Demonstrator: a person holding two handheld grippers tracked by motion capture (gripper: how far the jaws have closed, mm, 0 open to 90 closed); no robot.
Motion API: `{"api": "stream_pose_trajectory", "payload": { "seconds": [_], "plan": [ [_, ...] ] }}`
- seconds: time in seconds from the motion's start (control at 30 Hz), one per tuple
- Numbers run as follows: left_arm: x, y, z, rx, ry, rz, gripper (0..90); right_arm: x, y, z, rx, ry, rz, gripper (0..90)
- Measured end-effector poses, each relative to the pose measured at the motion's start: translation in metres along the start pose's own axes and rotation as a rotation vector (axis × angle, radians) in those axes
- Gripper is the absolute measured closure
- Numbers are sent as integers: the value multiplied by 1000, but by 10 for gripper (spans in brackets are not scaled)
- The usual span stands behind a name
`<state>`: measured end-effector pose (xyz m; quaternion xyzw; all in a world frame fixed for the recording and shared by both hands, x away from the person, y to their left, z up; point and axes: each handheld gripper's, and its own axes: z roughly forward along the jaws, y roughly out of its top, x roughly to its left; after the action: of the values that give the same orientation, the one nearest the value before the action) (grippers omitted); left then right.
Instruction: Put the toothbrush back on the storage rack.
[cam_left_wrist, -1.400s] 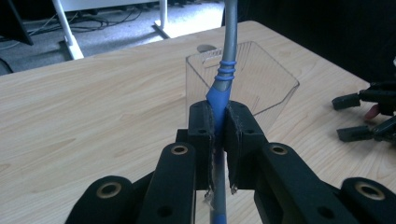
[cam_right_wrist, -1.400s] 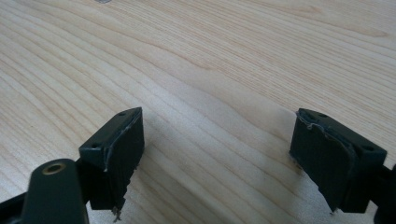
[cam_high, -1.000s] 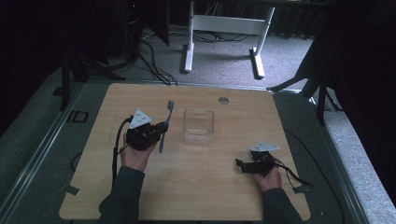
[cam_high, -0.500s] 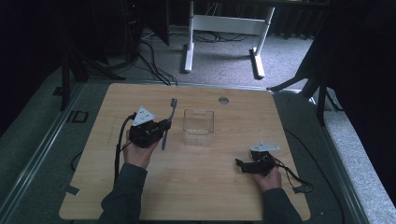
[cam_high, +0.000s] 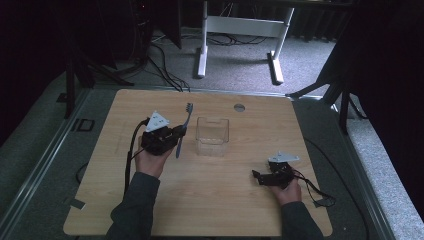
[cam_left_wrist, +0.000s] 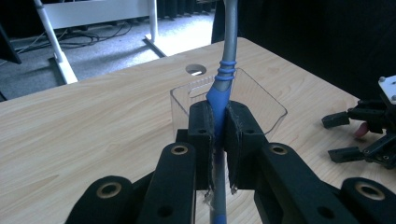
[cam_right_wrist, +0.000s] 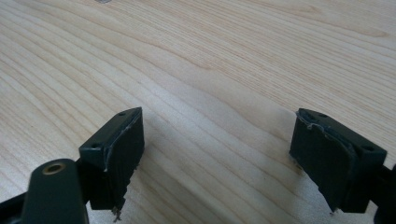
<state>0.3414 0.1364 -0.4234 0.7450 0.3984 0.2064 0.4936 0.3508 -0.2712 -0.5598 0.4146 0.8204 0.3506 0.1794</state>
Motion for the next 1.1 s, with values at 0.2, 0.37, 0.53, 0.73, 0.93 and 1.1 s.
{"api": "stream_pose_trajectory", "payload": {
  "seconds": [0.2, 0.37, 0.53, 0.73, 0.93, 1.1],
  "plan": [
    [3, 1, 4, 0, -9, -4, 816, 0, 0, 0, -1, 0, 1, 171],
    [6, 3, 7, -3, -14, -18, 816, 0, 0, 0, -1, 0, 1, 171],
    [8, 8, 8, -7, -19, -19, 816, 0, 0, 0, 0, 0, 1, 171],
    [8, 12, 12, -12, -23, -23, 816, 0, 0, 0, -1, 0, 0, 171],
    [9, 16, 16, -6, -25, -21, 816, 0, 0, 0, -1, 0, 0, 171],
    [10, 19, 20, -12, -29, -32, 816, 0, 0, 0, 0, 0, 2, 171]
  ]
}}
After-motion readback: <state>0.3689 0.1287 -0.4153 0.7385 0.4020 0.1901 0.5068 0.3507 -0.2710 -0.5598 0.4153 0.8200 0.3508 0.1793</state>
